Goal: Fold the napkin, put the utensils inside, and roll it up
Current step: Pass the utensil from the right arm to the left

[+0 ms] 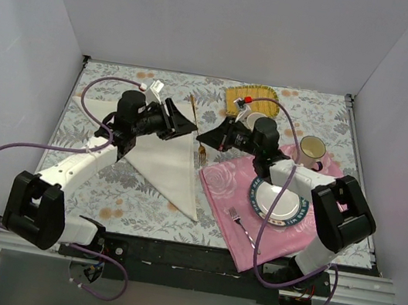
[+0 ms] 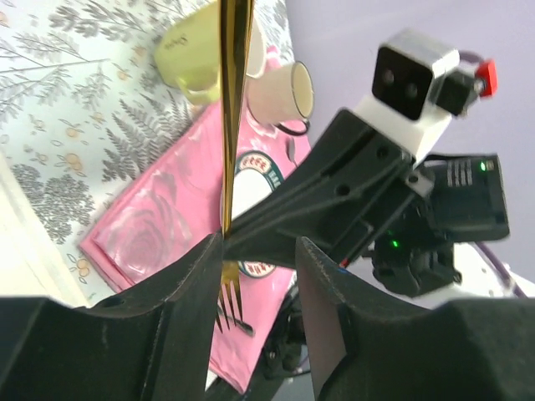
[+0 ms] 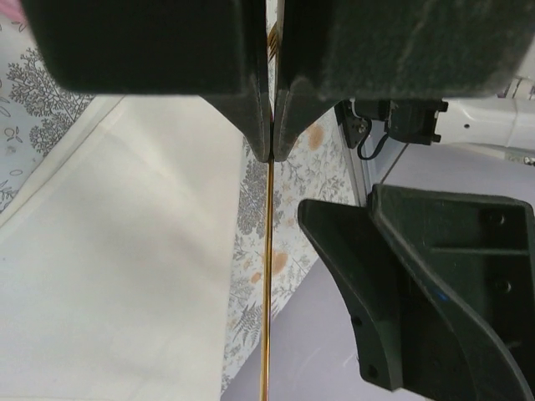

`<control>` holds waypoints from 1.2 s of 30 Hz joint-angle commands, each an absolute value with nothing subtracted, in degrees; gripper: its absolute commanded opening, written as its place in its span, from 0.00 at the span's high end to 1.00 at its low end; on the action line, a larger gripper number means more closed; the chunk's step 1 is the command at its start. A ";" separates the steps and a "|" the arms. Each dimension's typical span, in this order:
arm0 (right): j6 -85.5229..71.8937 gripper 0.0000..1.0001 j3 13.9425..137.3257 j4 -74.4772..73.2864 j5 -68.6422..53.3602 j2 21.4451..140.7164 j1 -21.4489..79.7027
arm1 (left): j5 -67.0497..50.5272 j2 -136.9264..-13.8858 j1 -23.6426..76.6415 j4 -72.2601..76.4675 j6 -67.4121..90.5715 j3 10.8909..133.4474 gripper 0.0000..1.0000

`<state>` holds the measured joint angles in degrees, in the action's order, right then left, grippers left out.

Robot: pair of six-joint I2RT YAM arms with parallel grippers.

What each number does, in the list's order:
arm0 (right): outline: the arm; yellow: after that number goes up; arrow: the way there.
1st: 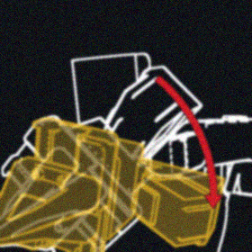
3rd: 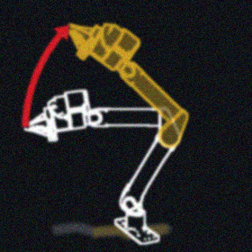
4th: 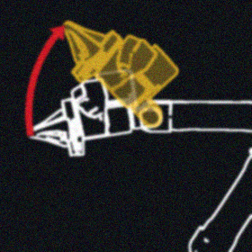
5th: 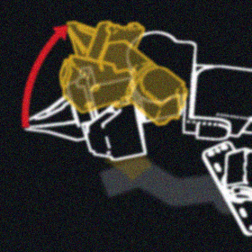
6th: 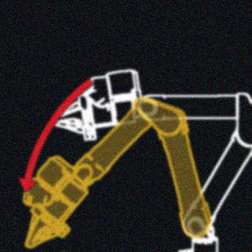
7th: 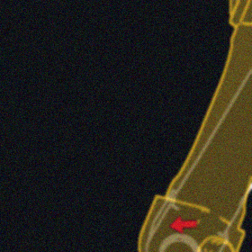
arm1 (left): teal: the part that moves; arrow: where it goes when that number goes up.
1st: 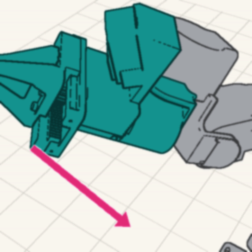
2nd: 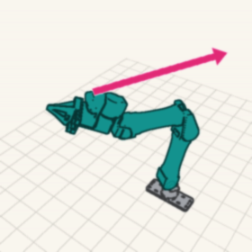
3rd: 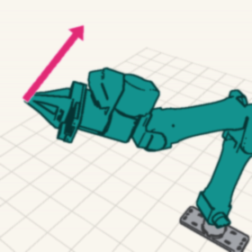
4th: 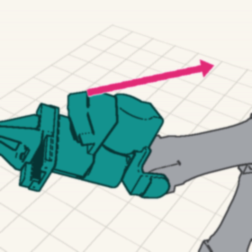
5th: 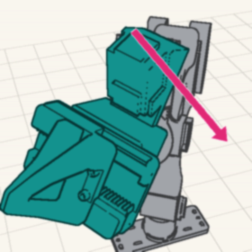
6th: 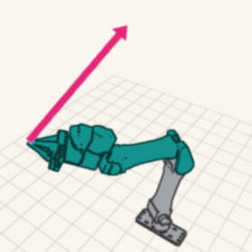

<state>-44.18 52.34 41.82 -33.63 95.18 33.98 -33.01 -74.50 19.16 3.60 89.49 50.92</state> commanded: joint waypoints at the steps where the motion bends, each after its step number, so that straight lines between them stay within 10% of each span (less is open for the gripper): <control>1: -38.77 0.99 55.28 37.19 -32.97 91.76 35.51 | -24.53 -74.27 20.21 -1.67 87.89 53.96 0.62; 36: -35.33 0.99 58.18 31.20 -27.51 91.32 38.50 | -5.19 -75.15 29.36 -11.69 81.21 58.10 0.67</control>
